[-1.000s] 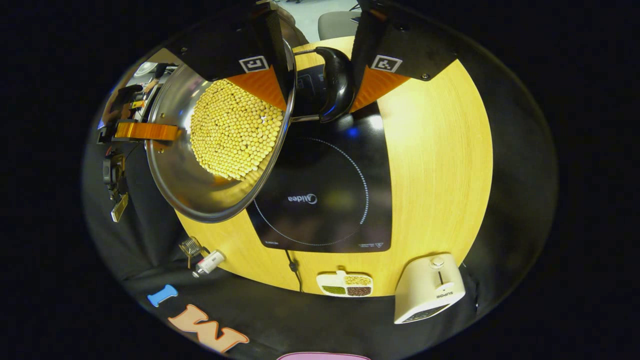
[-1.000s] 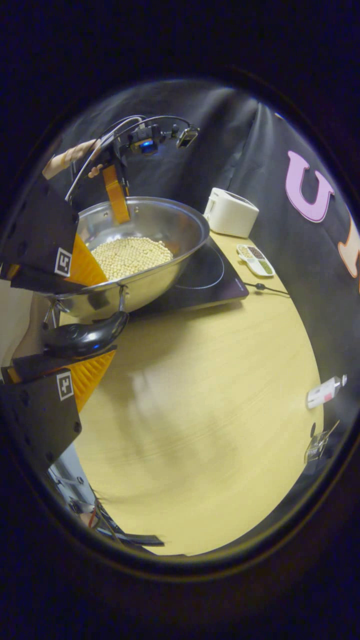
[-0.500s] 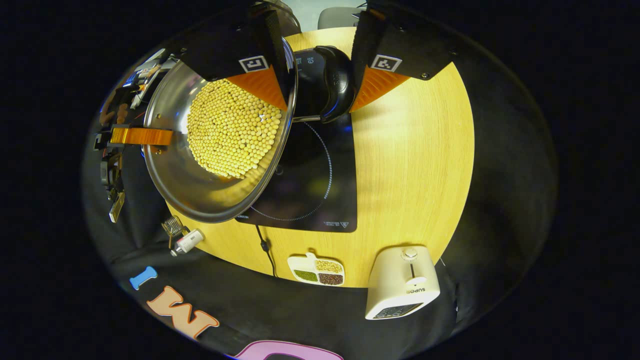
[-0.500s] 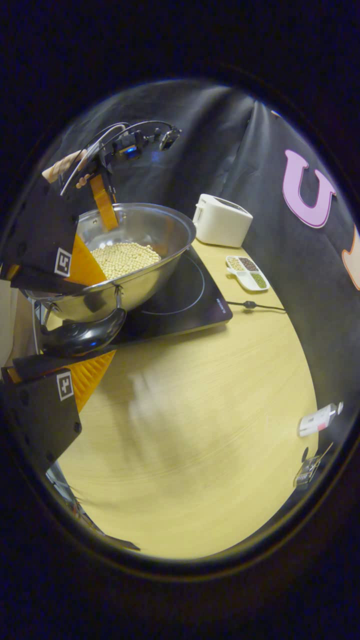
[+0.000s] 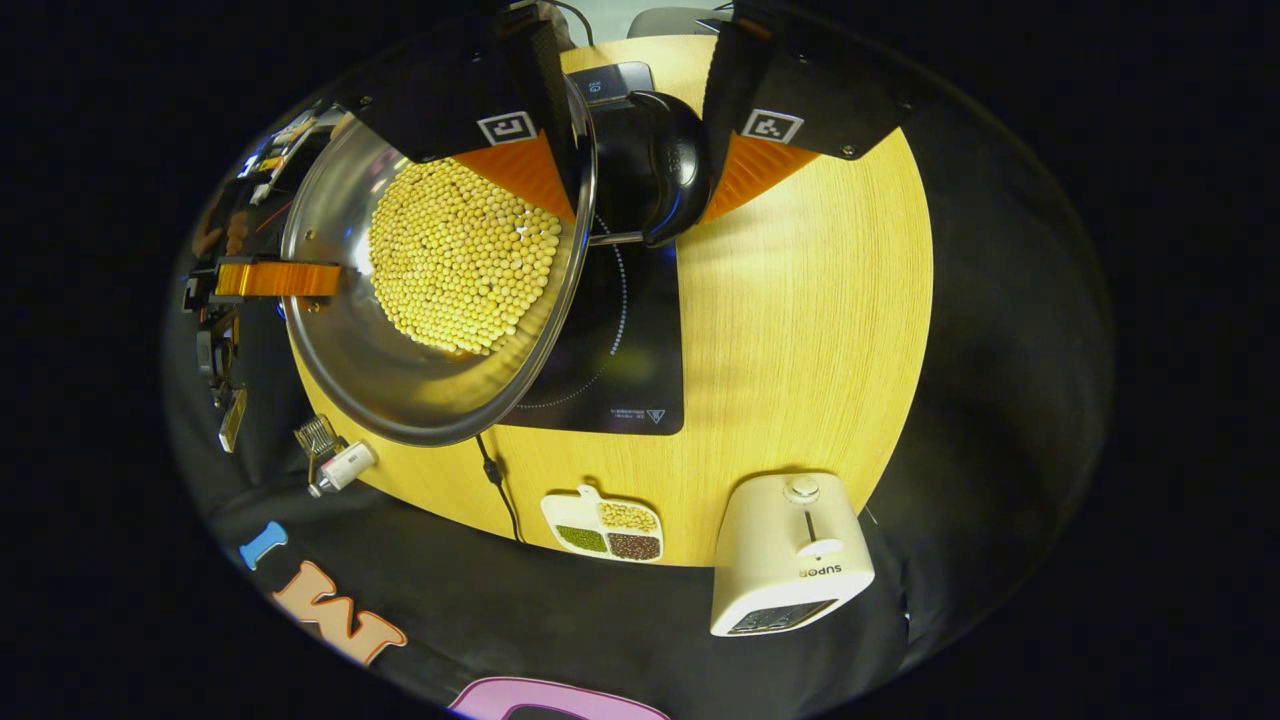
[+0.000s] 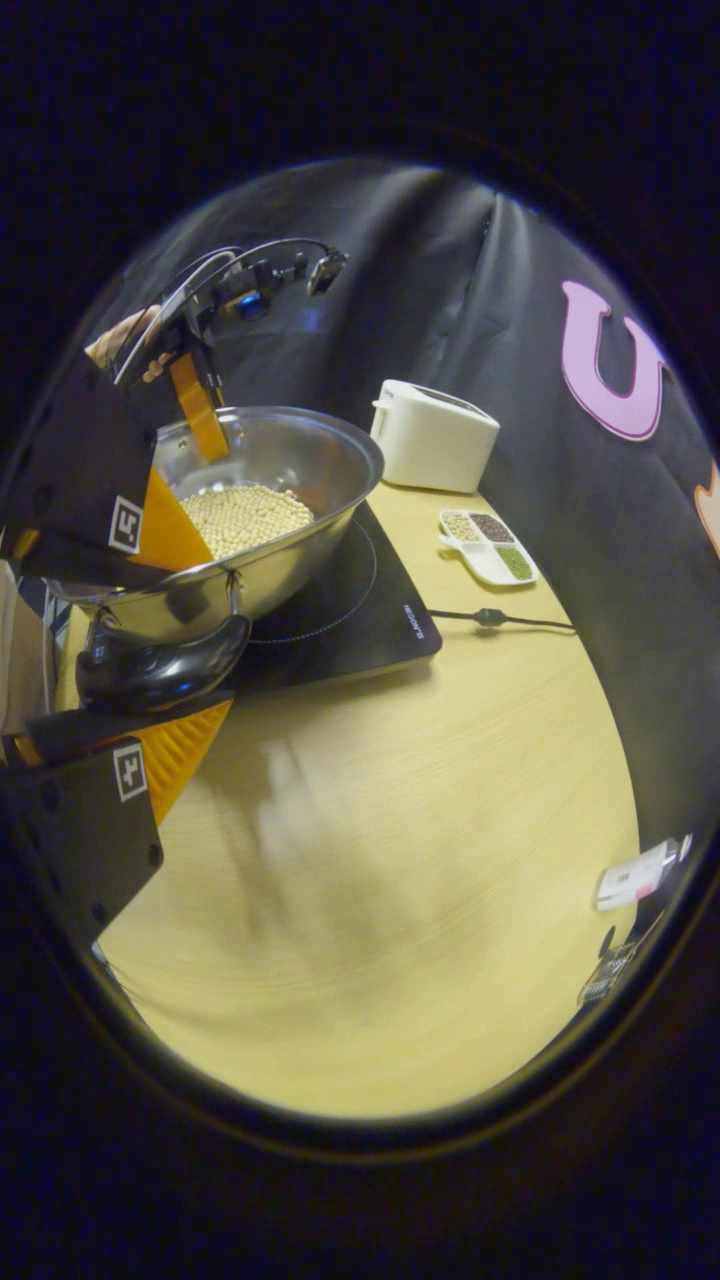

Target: First push the handle of the pot to place it horizontally, then grasp the pot with both hands and set it on the induction cooktop.

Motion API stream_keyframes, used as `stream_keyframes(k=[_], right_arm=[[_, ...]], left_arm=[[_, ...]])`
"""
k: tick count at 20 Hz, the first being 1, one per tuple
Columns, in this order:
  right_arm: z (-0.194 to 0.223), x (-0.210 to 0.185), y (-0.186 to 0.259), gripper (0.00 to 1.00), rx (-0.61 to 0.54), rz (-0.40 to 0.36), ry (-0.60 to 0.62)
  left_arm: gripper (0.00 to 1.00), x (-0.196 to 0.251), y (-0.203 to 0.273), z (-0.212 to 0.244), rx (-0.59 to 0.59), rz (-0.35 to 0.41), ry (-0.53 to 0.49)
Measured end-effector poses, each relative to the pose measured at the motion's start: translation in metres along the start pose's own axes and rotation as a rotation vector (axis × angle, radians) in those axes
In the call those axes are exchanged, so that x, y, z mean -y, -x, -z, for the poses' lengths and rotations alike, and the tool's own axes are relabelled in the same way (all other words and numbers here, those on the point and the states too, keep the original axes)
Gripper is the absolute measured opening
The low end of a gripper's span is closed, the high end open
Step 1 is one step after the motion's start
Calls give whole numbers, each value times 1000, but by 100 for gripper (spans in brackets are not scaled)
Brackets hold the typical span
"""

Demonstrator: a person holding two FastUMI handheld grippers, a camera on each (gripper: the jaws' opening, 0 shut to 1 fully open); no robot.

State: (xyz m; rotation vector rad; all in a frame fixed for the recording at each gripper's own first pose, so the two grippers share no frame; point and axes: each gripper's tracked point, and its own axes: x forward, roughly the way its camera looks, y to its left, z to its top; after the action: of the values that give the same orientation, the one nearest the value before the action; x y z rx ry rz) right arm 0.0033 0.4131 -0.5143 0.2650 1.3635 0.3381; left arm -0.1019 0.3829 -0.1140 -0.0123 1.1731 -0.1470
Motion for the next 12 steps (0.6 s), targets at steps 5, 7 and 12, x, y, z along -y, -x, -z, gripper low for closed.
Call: stream_keyframes(k=[5,7,12], right_arm=[[-12,-2,-18,54,14,-22,-4],[-15,-3,-23,54,14,-26,-8],[-18,-1,-32,54,21,-19,-10]], left_arm=[[60,-6,36,-10,29,-38,-11],[60,-5,31,-12,37,-51,-23],[60,-12,29,-17,39,-61,-24]])
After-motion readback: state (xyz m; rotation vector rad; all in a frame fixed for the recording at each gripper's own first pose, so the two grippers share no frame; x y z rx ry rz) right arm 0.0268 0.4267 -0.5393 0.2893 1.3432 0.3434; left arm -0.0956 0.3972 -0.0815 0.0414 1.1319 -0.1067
